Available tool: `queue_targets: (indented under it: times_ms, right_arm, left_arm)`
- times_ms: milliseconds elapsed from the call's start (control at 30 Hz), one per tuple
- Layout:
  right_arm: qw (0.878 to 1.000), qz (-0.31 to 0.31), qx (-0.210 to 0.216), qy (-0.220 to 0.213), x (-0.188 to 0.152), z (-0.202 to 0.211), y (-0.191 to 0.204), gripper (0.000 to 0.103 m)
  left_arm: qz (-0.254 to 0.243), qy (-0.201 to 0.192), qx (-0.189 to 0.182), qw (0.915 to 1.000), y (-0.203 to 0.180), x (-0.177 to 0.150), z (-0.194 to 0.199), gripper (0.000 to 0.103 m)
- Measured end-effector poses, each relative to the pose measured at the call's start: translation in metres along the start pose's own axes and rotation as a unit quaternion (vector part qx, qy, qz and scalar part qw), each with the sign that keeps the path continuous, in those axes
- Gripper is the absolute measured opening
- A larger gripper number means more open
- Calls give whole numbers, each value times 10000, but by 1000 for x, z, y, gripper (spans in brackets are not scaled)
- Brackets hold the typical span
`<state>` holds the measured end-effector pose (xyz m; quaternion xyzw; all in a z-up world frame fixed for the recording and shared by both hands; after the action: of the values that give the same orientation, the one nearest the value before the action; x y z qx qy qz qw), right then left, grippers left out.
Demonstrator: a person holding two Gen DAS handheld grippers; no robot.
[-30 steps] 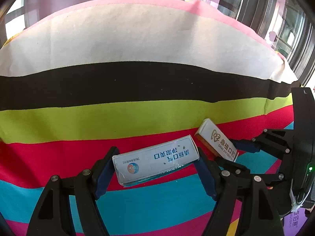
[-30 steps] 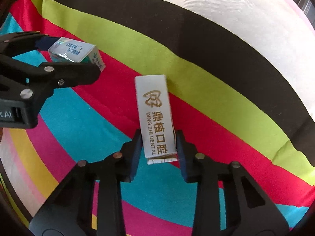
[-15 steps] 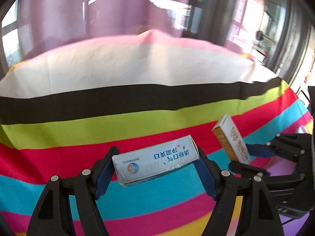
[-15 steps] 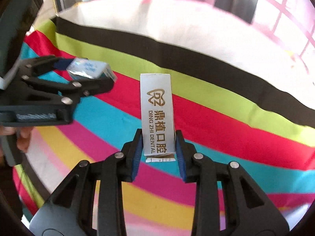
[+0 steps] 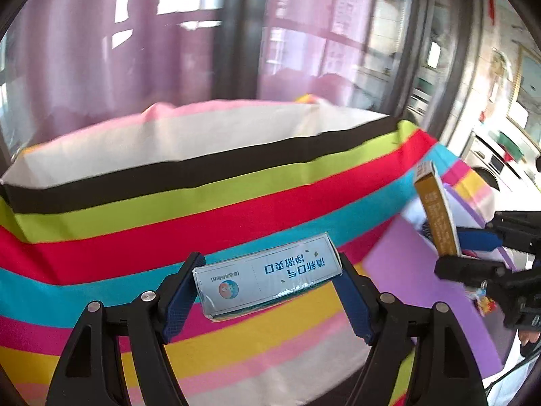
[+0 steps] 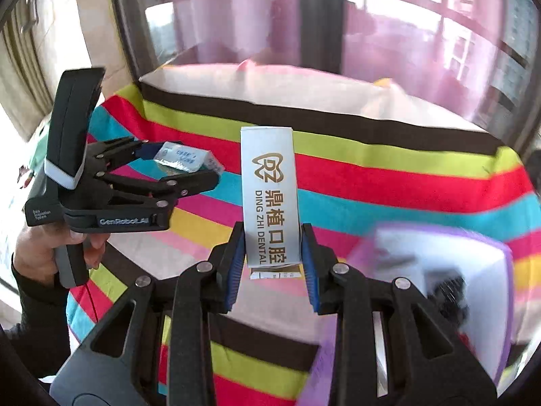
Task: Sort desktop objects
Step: 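Carry both toothpaste boxes into the purple box and release them, then withdraw both open grippers from the filled purple box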
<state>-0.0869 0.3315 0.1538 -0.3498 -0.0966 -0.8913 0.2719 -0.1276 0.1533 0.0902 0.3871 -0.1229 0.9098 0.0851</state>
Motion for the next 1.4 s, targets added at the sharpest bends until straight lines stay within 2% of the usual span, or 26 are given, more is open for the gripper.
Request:
queue_targets:
  times_ms: [133, 333, 500, 633, 733, 800, 867, 933, 1100, 1167, 1333, 1400]
  right_arm:
    - [9988, -447, -157, -103, -24, 31, -29, 35]
    - [9927, -999, -668, -138, -70, 66, -79, 35]
    - [9850, -1380, -1031, -132, -100, 65, -109, 35]
    - [9786, -1621, -1261, -146, -122, 68, -129, 36]
    - [9756, -1720, -1348, -195, -135, 70, -139, 50]
    - [9728, -1804, -1427, -260, -143, 73, -146, 55]
    - [9703, -1896, -1469, -332, -151, 77, -151, 69]
    - [9676, -1966, -1519, -445, -156, 83, -153, 77]
    - [9568, -2272, -1683, -674, -174, 97, -154, 91]
    - [9539, -2342, -1735, -720, -181, 103, -151, 101]
    - [9468, -2462, -1831, -970, -203, 126, -143, 102]
    - [9430, -2566, -1814, -1099, -214, 136, -141, 102]
  left_arm:
    - [-346, -24, -219, 9992, -44, -1, 5, 76]
    - [-902, 38, -627, 9939, -118, 0, 7, 76]
    - [-1305, 139, -854, 9877, -176, -4, 0, 76]
    - [-1579, 309, -876, 9831, -211, -9, -20, 77]
    - [-1747, 501, -952, 9787, -231, -17, -37, 77]
    - [-1837, 612, -868, 9772, -240, -22, -48, 77]
    - [-1935, 601, -825, 9758, -249, -26, -52, 81]
    - [-1995, 582, -789, 9750, -256, -29, -50, 84]
    - [-2117, 551, -697, 9733, -273, -38, -33, 85]
    - [-2176, 560, -610, 9725, -279, -45, -25, 85]
    - [-1840, 255, -178, 9824, -283, -66, 11, 88]
    - [-1723, 103, -143, 9849, -286, -77, 27, 88]
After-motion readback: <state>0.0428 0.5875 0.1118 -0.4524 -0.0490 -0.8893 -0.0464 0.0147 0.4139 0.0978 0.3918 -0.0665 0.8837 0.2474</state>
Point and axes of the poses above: each gripper's, at about its wrist camera, not at the fingertips, and z roughly against the way its jaws point, y to its left, x to its top, the point moved 6 cm from there along -z, roughly the way its jaws point, and after that the axes turned 4 degrees about -x, right-handed, at the moved point
